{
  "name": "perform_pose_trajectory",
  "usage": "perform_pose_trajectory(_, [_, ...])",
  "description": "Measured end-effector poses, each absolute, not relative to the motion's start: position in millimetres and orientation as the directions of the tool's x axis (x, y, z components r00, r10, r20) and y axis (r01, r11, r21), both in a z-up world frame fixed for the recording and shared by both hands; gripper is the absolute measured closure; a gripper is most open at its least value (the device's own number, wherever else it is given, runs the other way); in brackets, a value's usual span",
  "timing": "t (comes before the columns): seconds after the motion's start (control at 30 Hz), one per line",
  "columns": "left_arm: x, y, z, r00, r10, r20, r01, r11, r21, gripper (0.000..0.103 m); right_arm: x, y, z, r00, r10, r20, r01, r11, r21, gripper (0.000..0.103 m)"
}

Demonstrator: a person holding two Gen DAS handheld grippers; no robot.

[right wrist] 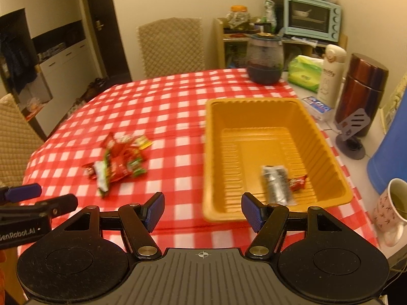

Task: Organize snacks
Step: 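Grasp the white snack pouch with the left gripper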

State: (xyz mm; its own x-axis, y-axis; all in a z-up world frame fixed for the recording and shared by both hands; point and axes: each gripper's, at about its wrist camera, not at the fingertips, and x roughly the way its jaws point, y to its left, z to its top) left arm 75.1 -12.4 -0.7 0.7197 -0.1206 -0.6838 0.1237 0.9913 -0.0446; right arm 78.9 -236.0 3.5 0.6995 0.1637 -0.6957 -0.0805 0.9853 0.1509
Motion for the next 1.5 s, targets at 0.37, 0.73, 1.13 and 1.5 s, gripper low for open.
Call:
perform_pose_trajectory(0.37, [62,28,0,0.723,-0.070,-0.688,0.042,0.997,-0.058,0.017,66,-200,4,0.694,0.212,-0.688,-0.148,0.977,0.152,0.036])
perform_pose_trajectory(0.73, [83,57,-14,0.714,-0.034,-0.700,-0.013,0.998,-0.062,0.015,87,-174,-8,0.690,0.254,-0.677,-0.205,0.967,0.154,0.036])
perform_pose_trajectory(1.13, [144,51,-54,0.693,-0.114,-0.712,0.009,0.989,-0.149,0.028,134,-160,-45,0.667,0.276,-0.692,-0.233,0.960,0.158,0.037])
perform_pose_trajectory(1.5, [201,42,-87,0.675,-0.188,-0.713,0.021,0.972,-0.236,0.063,162,-157,-67,0.672,0.264,-0.692,-0.240,0.962,0.133,0.038])
